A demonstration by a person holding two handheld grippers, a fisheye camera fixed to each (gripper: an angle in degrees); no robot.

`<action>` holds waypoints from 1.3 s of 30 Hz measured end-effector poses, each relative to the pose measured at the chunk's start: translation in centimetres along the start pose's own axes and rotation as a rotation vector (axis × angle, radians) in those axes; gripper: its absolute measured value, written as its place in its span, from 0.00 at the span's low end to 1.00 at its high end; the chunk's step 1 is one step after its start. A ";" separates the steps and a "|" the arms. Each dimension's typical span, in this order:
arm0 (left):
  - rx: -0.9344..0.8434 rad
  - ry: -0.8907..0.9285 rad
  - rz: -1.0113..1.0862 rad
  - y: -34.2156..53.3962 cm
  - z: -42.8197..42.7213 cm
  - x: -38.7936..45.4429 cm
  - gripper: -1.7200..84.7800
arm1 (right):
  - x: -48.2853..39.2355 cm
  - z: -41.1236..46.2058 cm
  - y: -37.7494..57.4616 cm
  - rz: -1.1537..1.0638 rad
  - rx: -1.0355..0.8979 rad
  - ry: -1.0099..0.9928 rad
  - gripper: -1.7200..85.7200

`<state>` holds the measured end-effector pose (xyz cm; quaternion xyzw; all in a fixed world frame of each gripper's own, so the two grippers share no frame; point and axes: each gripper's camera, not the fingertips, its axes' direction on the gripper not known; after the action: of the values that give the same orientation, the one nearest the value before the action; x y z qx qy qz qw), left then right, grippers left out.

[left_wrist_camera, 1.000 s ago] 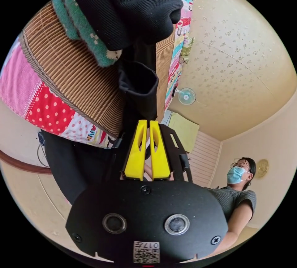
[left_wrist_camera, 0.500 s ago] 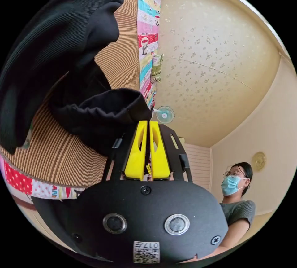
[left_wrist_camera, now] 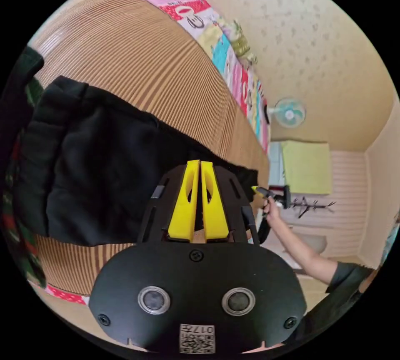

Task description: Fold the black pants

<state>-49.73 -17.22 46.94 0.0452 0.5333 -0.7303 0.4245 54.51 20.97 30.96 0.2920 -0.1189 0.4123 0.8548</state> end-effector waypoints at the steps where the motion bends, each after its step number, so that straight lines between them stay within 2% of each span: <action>1: -0.100 -0.123 0.074 0.6 2.1 0.8 0.01 | -0.3 1.5 0.4 -0.017 -0.059 0.066 0.02; 2: -0.215 -0.252 0.130 1.5 4.3 1.1 0.01 | -0.8 4.1 1.8 -0.072 -0.138 0.171 0.02; 4: -0.377 -0.399 0.200 3.5 7.3 0.7 0.01 | -1.6 4.4 5.1 -0.145 -0.044 0.234 0.02; 6: -0.385 -0.416 0.257 5.6 7.6 0.7 0.01 | -1.5 5.6 8.7 -0.139 -0.106 0.307 0.02; 10: -0.469 -0.385 0.240 9.1 6.5 0.8 0.02 | 0.1 6.9 15.6 -0.137 -0.152 0.366 0.02; 12: -0.393 -0.351 0.234 10.9 4.1 0.9 0.03 | 1.9 7.5 19.3 -0.076 -0.190 0.386 0.02; 14: -0.206 -0.329 0.091 13.2 -0.9 -0.7 0.07 | 3.6 7.5 21.1 0.013 -0.230 0.369 0.02; 17: -0.026 -0.198 -0.167 15.0 -6.3 -5.2 0.15 | 6.4 6.2 23.9 0.149 -0.230 0.224 0.02; 19: 0.049 -0.140 -0.300 15.4 -7.9 -8.3 0.24 | 7.7 5.0 25.8 0.197 -0.183 0.112 0.02; 20: 0.065 -0.092 -0.367 15.3 -8.0 -10.2 0.25 | 8.6 4.3 27.0 0.239 -0.156 0.065 0.02; 22: 0.071 0.005 -0.398 14.7 -7.2 -12.1 0.25 | 9.8 3.7 29.0 0.311 -0.133 0.014 0.02; 27: 0.024 0.111 -0.477 13.2 -3.3 -14.5 0.18 | 11.6 3.1 34.6 0.445 -0.079 -0.186 0.02; 29: 0.026 0.250 -0.518 13.1 -2.6 -15.3 0.15 | 11.9 3.1 36.0 0.470 -0.060 -0.246 0.02; 32: 0.015 0.398 -0.389 11.9 -3.3 -13.8 0.12 | 12.1 3.3 37.5 0.503 -0.027 -0.366 0.02; 34: 0.037 0.419 -0.307 11.2 -4.8 -12.2 0.11 | 12.1 3.5 37.8 0.511 -0.006 -0.444 0.02; 36: 0.073 0.418 -0.210 10.6 -6.7 -10.1 0.11 | 12.0 3.6 38.0 0.522 0.032 -0.522 0.02; 39: 0.077 0.327 0.051 9.5 -9.6 -4.2 0.11 | 12.1 3.8 37.9 0.540 0.062 -0.589 0.02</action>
<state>-44.40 -7.67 38.01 0.1933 0.5654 -0.7222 0.3485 32.98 44.94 54.62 0.3817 -0.4187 0.5242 0.6358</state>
